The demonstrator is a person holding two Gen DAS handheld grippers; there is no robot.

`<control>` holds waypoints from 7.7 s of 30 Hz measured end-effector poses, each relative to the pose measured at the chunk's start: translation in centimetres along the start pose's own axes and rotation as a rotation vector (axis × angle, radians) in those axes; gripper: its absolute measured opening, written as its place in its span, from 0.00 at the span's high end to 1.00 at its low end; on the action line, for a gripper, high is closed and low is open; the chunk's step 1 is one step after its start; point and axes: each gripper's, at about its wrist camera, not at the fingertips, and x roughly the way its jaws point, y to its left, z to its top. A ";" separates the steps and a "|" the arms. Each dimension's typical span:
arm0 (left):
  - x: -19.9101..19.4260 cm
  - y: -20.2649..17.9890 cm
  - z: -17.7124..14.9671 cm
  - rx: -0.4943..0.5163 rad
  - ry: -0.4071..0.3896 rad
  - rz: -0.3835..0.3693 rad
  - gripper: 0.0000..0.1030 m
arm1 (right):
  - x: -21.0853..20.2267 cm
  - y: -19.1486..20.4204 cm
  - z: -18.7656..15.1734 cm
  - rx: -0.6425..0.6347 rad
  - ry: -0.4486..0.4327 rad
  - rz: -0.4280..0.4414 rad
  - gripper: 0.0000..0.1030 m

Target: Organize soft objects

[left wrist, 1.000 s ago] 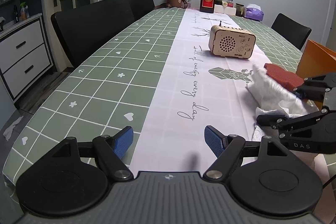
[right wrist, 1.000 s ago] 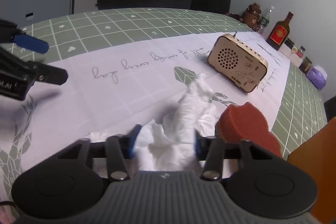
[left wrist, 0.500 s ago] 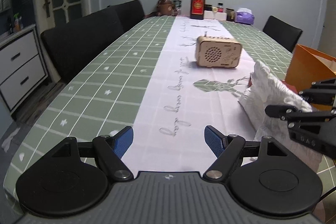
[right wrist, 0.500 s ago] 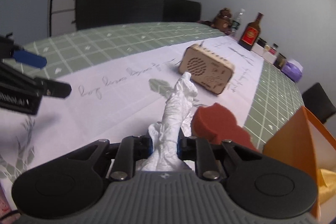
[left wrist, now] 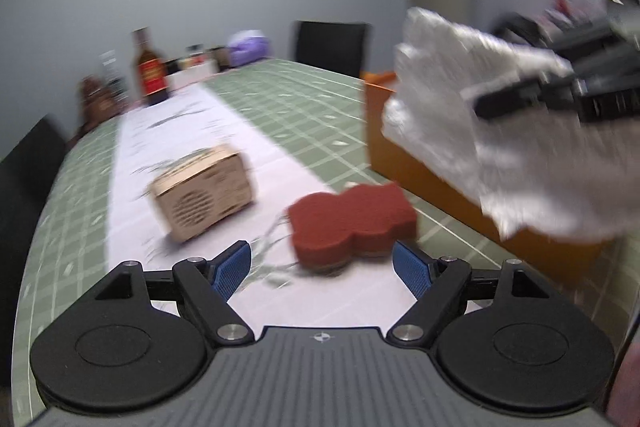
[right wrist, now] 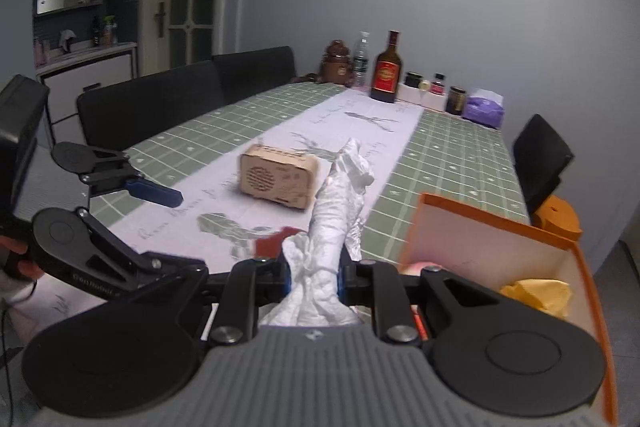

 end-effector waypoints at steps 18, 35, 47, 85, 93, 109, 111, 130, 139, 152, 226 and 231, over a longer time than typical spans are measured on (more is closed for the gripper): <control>14.9 1.4 4.0 0.264 0.186 -0.336 0.05 | -2.0 -9.9 -1.9 0.136 -0.008 -0.162 0.83; 18.6 4.7 3.9 0.270 0.397 -0.592 0.00 | -3.7 -11.9 -3.0 0.245 -0.076 -0.129 0.83; 17.2 3.3 2.9 0.268 0.449 -0.437 0.17 | -6.3 -9.8 -1.7 0.213 -0.140 -0.119 0.83; 2.3 -6.1 11.1 -0.436 -0.317 -0.107 0.18 | -3.6 -14.3 -0.6 0.059 -0.115 -0.355 0.83; 3.3 -7.1 10.7 -0.420 -0.256 -0.086 0.18 | 3.6 -16.9 -1.4 -0.053 0.110 -0.397 0.83; 2.0 -8.4 10.1 -0.376 -0.248 0.015 0.18 | 12.0 -17.2 -4.5 -0.325 0.500 -0.350 0.71; 1.6 -8.3 9.9 -0.378 -0.248 0.032 0.18 | 12.2 -16.7 -4.6 -0.355 0.508 -0.361 0.45; 1.4 -6.9 8.9 -0.442 -0.226 0.024 0.18 | 8.1 -16.5 -2.2 -0.300 0.497 -0.155 0.99; 2.5 -7.4 8.7 -0.447 -0.194 0.012 0.18 | 13.0 -16.6 -5.7 -0.344 0.713 -0.189 1.00; 4.3 -7.6 10.2 -0.458 -0.130 0.014 0.18 | 9.6 -17.2 -4.6 -0.163 0.518 -0.270 0.97; -5.1 -6.7 9.0 -0.357 -0.292 0.296 0.00 | -4.9 -6.5 -3.6 0.108 -0.025 -0.291 0.38; -7.3 -6.9 6.4 -0.348 -0.316 0.327 0.00 | -5.5 -3.3 -4.9 0.156 -0.049 -0.257 0.34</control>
